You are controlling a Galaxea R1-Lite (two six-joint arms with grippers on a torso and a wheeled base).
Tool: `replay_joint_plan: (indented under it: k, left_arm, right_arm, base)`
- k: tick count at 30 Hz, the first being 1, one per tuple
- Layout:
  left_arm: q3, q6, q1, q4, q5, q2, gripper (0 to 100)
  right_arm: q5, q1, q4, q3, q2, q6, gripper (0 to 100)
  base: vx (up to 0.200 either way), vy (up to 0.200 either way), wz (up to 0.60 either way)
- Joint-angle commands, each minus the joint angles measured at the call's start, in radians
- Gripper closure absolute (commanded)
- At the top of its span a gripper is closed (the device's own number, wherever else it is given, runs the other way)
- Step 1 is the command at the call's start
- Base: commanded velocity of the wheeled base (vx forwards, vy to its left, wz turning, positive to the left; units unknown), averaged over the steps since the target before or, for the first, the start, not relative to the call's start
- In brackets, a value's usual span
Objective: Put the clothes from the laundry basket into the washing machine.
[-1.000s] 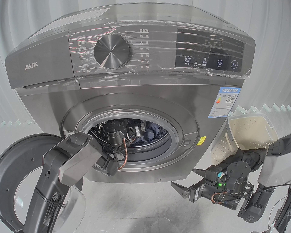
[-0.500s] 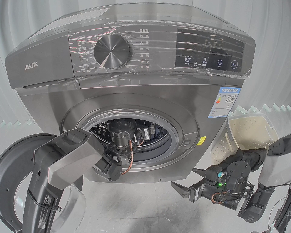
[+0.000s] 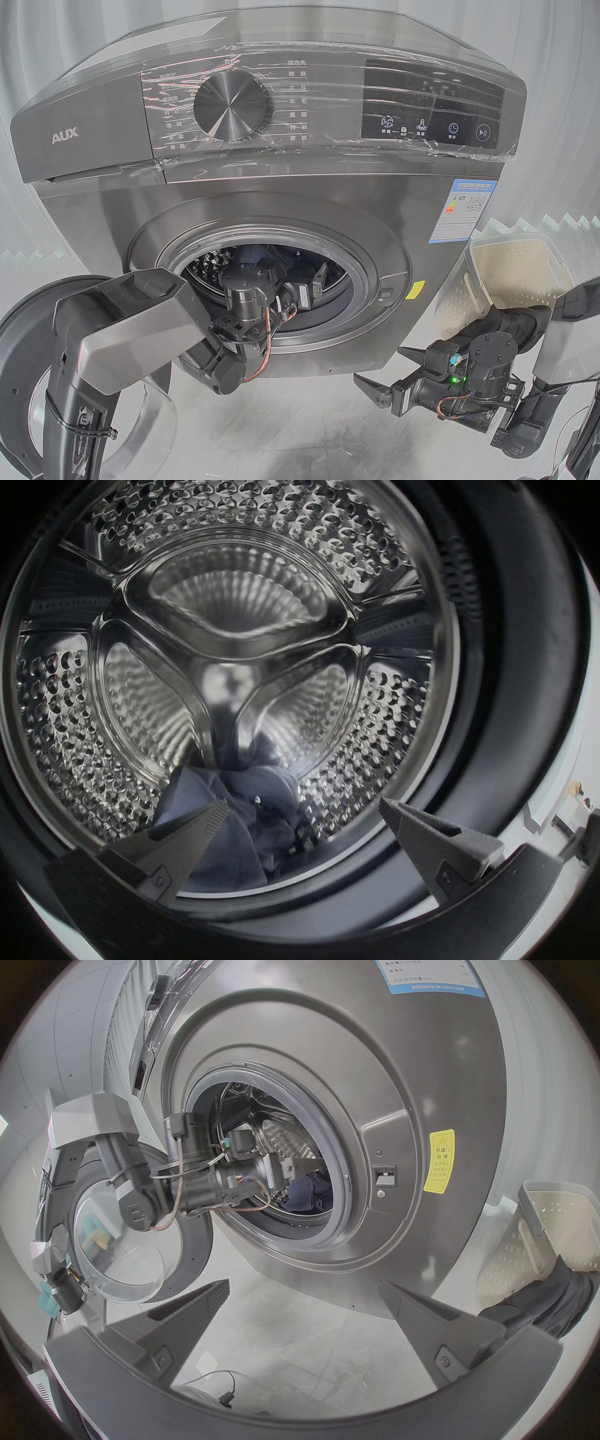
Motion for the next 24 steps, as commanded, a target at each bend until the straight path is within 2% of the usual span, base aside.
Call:
replay_joint_plan:
  k: [1,2,9,12,13,14,15,18,20,21,24]
  left_arm:
    - [0.227,-0.004,-0.038,-0.061,0.0,-0.124,0]
    - [0.305,-0.009,-0.051,-0.091,0.001,-0.154,0]
    - [0.615,-0.009,-0.11,-0.228,0.001,-0.342,0]
    - [0.721,-0.013,-0.134,-0.234,0.0,-0.429,0]
    - [0.802,-0.023,-0.156,-0.233,-0.002,-0.506,0]
    - [0.842,-0.033,-0.169,-0.233,0.0,-0.547,0]
    - [0.873,-0.044,-0.182,-0.234,0.0,-0.586,0]
    - [0.911,-0.046,-0.199,-0.233,0.012,-0.653,0]
    - [0.959,-0.044,-0.205,-0.217,0.047,-0.739,0]
    - [0.98,-0.053,-0.217,-0.219,0.06,-0.765,0]
    - [1.034,-0.055,-0.229,-0.23,0.061,-0.799,0]
  right_arm:
    - [0.0,-0.003,-0.001,0.005,-0.003,0.0,0]
    - [0.0,-0.004,-0.001,0.005,-0.006,0.0,0]
    - [-0.006,-0.018,0.001,0.013,-0.061,-0.003,0]
    - [-0.04,-0.015,0.001,0.025,-0.104,-0.005,0]
    - [-0.081,-0.006,0.003,0.041,-0.139,-0.002,0]
    - [-0.097,-0.003,0.003,0.051,-0.158,-0.002,0]
    - [-0.106,-0.001,0.003,0.067,-0.178,-0.002,0]
    - [-0.112,-0.001,0.003,0.094,-0.21,0.0,0]
    - [-0.118,-0.009,0.001,0.131,-0.257,0.001,0]
    - [-0.131,-0.001,0.001,0.153,-0.297,0.006,0]
    - [-0.163,0.001,0.003,0.177,-0.374,0.028,0]
  base:
    - [0.0,0.0,0.0]
    - [0.0,0.0,0.0]
    - [0.0,0.0,0.0]
    - [0.0,0.0,0.0]
    - [0.0,0.0,0.0]
    - [0.0,0.0,0.0]
    - [0.0,0.0,0.0]
    - [0.0,0.0,0.0]
    - [0.0,0.0,0.0]
    - [0.0,0.0,0.0]
    - [0.0,0.0,0.0]
